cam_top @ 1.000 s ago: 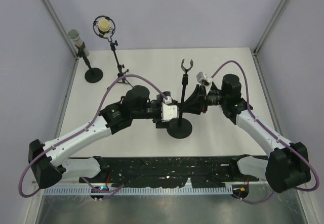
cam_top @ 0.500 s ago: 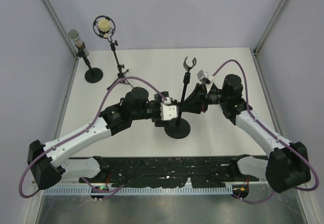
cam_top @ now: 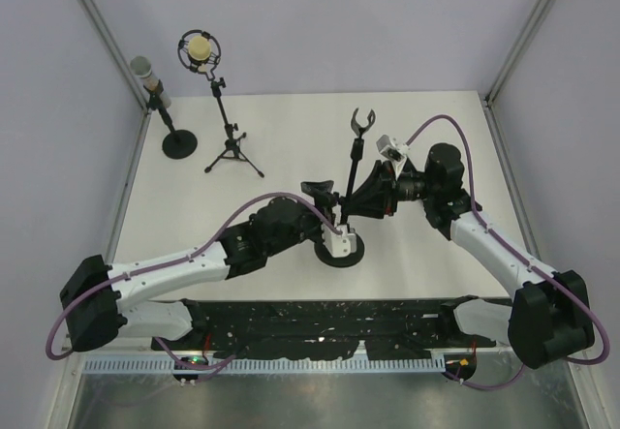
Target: Remove the microphone from the stand
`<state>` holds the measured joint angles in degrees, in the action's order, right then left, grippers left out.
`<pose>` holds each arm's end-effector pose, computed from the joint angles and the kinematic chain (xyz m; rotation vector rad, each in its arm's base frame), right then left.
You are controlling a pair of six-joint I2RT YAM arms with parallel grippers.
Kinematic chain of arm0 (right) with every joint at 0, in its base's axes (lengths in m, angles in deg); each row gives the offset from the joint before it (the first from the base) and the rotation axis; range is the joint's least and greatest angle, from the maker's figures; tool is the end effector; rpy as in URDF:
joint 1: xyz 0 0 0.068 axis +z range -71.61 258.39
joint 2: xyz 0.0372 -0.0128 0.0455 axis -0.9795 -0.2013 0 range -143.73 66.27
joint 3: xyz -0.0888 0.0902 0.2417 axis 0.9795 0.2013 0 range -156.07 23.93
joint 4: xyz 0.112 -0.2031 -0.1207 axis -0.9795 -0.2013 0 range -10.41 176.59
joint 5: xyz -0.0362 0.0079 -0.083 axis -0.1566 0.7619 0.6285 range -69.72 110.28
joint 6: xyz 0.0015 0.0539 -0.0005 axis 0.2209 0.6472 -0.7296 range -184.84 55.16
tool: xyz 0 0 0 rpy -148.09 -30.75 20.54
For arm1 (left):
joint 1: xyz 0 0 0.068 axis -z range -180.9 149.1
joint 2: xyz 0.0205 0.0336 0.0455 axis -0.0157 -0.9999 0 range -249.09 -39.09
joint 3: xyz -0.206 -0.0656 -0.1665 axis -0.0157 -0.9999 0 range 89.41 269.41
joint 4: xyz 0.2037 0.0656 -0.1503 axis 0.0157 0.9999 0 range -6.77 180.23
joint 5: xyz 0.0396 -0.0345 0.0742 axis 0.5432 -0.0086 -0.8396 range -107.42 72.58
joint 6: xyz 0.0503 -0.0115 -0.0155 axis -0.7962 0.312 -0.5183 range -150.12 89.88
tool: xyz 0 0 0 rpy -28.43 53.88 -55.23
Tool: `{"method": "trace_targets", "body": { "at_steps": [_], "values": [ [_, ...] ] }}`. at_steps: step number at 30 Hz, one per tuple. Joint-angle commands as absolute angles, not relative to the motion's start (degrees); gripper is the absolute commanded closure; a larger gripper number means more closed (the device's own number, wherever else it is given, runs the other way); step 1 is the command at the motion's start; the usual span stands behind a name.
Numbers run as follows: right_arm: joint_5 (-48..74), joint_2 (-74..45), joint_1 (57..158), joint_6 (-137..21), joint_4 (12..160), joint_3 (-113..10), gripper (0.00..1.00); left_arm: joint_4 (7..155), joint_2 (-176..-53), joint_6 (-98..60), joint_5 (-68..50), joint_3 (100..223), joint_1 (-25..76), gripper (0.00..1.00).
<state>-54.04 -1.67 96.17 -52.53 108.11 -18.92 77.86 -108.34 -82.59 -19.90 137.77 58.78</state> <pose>0.2292 0.1095 0.3033 -1.1087 1.4096 1.4256 0.1438 -0.2430 0.2998 1.5112 1.0529 -0.0485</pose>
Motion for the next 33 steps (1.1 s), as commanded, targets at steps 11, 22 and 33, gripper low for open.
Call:
{"method": "trace_targets", "body": {
  "at_steps": [11, 22, 33],
  "values": [
    [-53.90, -1.49, 96.14, -52.10, 111.82, -19.67, 0.95, 58.53, -109.66, -94.37, -29.20, 132.12, 62.20, 0.34],
    [-54.42, -1.14, 96.14, -53.42, 110.24, -19.84, 0.95, 67.92, -111.16, -91.92, -26.91, 136.78, 62.38, 0.57],
    [-55.92, 0.53, 96.14, -62.73, 100.14, -21.95, 0.94, 99.55, -110.02, -77.95, -4.53, 150.66, 57.38, 0.67]
  ]
}}
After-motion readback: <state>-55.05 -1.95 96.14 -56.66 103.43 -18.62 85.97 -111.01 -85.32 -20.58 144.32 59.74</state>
